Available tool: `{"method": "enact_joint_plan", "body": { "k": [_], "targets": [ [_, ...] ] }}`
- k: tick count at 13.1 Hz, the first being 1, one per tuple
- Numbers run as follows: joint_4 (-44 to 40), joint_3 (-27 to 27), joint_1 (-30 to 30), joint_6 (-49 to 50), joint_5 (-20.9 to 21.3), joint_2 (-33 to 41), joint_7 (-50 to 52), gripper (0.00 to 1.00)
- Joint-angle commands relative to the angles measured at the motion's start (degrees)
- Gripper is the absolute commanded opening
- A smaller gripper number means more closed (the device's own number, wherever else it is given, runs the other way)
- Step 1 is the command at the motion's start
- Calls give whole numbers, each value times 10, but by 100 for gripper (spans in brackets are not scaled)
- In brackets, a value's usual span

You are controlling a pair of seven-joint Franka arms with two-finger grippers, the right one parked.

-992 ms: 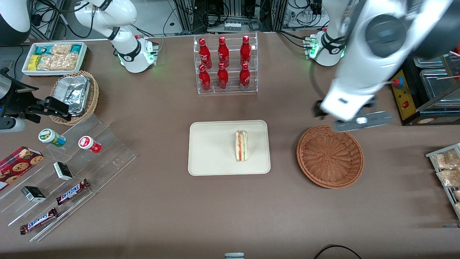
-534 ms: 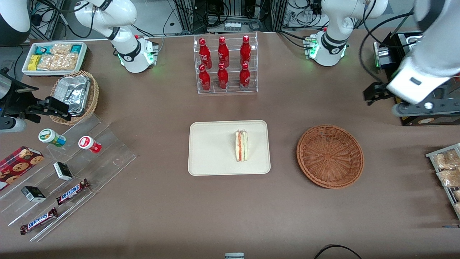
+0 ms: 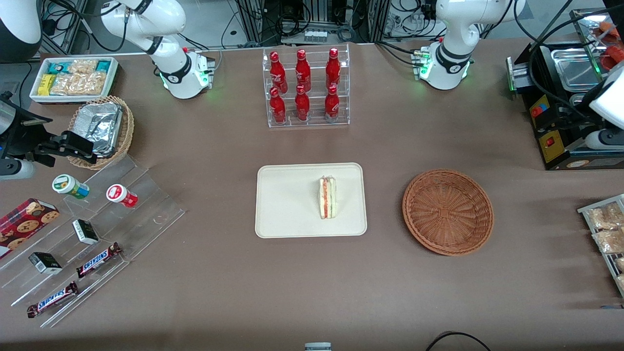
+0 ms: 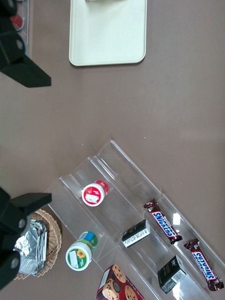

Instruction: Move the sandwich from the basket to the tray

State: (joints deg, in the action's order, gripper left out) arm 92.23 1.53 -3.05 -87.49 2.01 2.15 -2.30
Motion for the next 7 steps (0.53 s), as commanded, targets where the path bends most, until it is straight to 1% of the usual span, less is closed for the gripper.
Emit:
{"method": "enact_joint_plan", "body": {
  "k": [1, 7],
  "targets": [
    [66, -4, -3, -40, 1, 49, -6, 100],
    [34, -2, -1, -37, -10, 33, -4, 100]
  ]
}}
